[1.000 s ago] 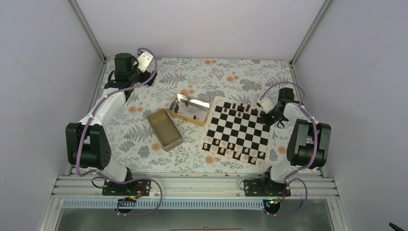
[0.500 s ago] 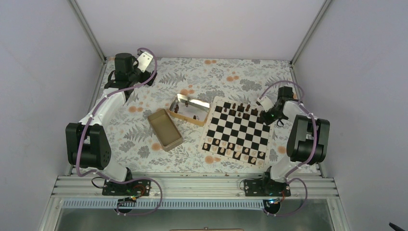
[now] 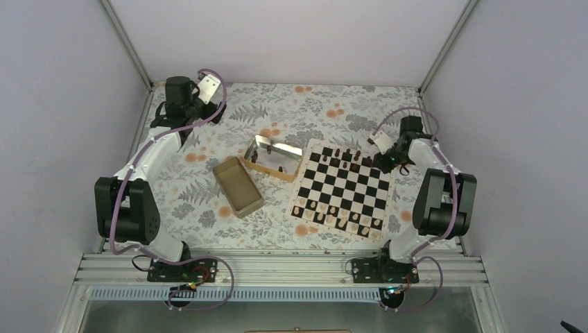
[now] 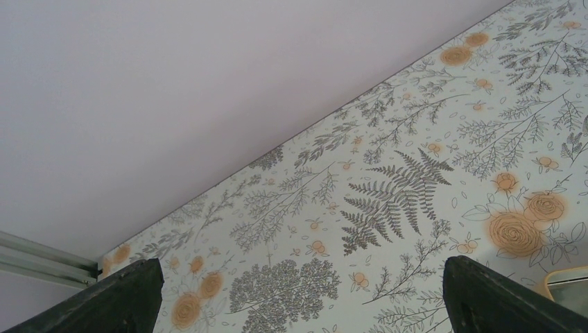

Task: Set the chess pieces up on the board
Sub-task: Place the chess piece on the chessboard.

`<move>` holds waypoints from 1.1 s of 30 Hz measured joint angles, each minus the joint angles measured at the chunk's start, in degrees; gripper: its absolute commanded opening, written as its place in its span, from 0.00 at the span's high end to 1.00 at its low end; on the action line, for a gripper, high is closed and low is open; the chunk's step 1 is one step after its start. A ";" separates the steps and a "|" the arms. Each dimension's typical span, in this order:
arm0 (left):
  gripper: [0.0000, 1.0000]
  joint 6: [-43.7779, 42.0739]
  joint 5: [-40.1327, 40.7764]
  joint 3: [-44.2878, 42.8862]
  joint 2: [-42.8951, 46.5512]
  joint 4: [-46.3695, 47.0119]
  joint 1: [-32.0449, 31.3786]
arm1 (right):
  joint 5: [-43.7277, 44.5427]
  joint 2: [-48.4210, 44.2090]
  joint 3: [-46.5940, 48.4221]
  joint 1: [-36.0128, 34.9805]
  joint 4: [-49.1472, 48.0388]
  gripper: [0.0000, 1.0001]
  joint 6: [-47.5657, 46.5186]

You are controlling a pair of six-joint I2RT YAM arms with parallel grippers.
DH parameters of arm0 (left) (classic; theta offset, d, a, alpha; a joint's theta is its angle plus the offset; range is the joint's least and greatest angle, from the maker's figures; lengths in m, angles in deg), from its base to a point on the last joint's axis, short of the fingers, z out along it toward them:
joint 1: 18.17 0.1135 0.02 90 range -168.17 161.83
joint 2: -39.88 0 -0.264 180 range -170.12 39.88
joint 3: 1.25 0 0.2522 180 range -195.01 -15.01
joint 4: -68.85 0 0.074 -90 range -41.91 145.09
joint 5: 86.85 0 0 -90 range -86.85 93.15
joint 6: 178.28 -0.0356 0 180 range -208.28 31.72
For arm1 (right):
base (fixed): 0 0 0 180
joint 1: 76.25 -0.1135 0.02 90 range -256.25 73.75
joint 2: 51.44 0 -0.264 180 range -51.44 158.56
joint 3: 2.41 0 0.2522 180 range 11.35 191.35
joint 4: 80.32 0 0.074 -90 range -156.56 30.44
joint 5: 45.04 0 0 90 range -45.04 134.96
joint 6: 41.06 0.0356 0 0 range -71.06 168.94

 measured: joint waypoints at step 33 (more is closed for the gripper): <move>0.00 0.00 0.00 0.00 0.00 0.02 0.00 | 0.22 23.45 34.71 -22.21 10.60 0.85 2.51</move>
